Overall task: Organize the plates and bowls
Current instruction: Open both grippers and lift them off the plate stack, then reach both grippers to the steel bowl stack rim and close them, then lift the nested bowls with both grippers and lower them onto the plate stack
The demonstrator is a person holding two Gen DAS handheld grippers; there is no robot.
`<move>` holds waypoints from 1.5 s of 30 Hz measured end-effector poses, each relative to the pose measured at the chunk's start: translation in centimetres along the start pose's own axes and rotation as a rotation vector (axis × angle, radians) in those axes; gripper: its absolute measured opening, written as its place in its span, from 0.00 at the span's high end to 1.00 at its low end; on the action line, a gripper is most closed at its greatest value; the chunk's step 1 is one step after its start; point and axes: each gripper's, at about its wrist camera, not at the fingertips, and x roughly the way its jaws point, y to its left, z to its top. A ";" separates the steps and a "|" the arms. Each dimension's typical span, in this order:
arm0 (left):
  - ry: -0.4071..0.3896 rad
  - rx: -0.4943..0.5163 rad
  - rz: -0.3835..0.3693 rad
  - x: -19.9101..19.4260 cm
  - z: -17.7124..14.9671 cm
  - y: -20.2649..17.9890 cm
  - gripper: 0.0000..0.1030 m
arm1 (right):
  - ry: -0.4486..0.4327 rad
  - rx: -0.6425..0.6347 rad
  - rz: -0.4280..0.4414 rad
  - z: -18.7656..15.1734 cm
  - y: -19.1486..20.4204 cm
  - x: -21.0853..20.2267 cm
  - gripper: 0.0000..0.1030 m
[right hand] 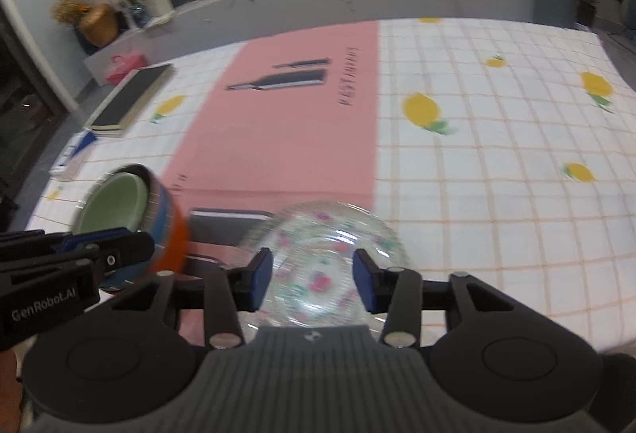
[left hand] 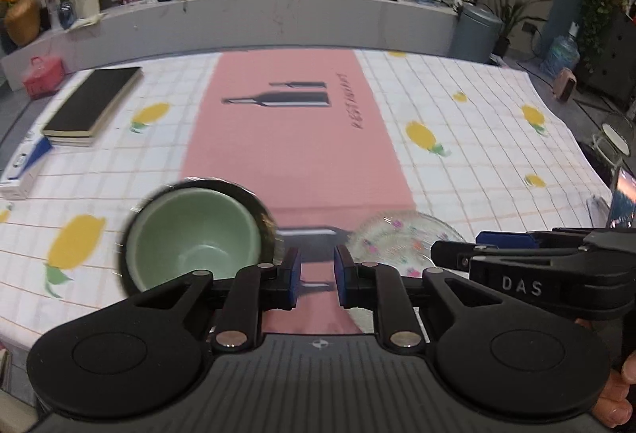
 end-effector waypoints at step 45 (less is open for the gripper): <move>0.134 -0.578 -0.065 6.0 -2.9 16.0 0.44 | 0.289 0.239 0.157 1.7 8.4 11.2 0.42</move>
